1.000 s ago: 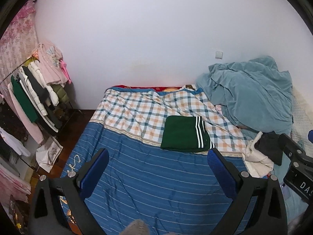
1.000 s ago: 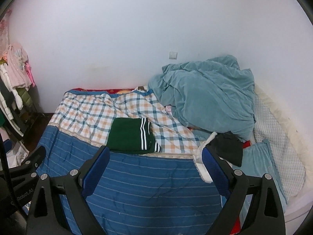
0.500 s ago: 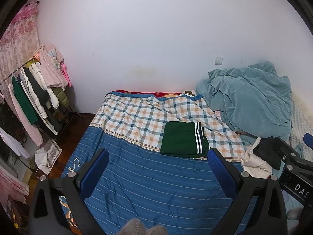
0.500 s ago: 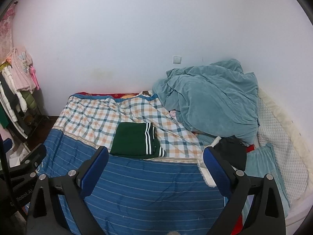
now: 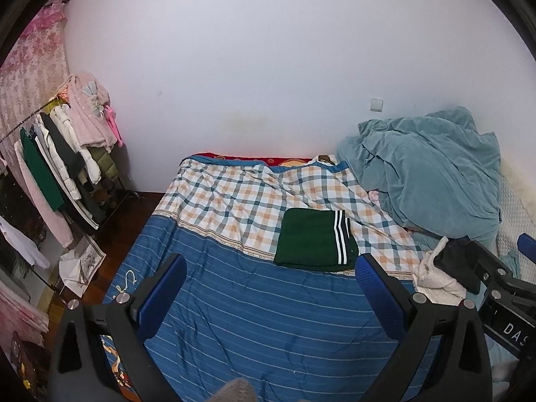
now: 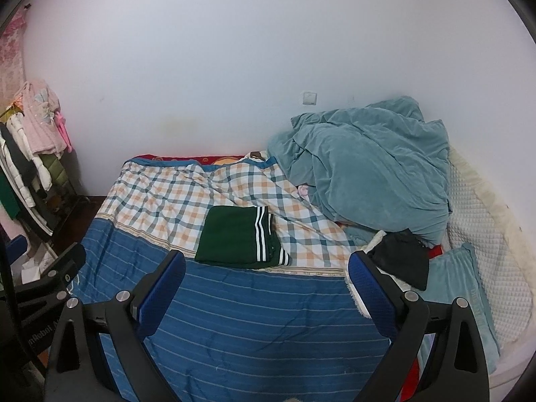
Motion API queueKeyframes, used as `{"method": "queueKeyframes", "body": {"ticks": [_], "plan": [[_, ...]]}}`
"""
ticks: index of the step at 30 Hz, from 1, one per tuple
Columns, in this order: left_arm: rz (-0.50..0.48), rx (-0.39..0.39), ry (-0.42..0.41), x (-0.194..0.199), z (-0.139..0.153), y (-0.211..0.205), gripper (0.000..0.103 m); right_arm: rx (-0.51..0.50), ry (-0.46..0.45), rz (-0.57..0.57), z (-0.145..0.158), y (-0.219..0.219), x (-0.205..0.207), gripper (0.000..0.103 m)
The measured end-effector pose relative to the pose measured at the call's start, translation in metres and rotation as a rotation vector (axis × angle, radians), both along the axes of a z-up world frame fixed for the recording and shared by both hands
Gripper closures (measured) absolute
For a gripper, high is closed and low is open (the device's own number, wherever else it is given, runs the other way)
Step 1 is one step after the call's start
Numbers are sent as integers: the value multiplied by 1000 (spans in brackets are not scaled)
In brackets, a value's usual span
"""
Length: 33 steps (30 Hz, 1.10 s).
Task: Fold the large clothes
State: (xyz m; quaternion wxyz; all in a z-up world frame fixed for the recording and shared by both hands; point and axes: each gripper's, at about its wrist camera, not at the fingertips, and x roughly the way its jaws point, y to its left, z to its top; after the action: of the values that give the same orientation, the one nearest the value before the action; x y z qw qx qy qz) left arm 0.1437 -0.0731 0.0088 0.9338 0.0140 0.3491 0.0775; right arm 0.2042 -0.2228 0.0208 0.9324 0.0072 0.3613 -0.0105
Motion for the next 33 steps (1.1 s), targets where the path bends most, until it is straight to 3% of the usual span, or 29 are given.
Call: {"method": "queueKeyframes", "body": {"ticks": [33], "plan": [[2,-14,-15,10,11,-6,0,16,-4,8,4,3,9,4]]}}
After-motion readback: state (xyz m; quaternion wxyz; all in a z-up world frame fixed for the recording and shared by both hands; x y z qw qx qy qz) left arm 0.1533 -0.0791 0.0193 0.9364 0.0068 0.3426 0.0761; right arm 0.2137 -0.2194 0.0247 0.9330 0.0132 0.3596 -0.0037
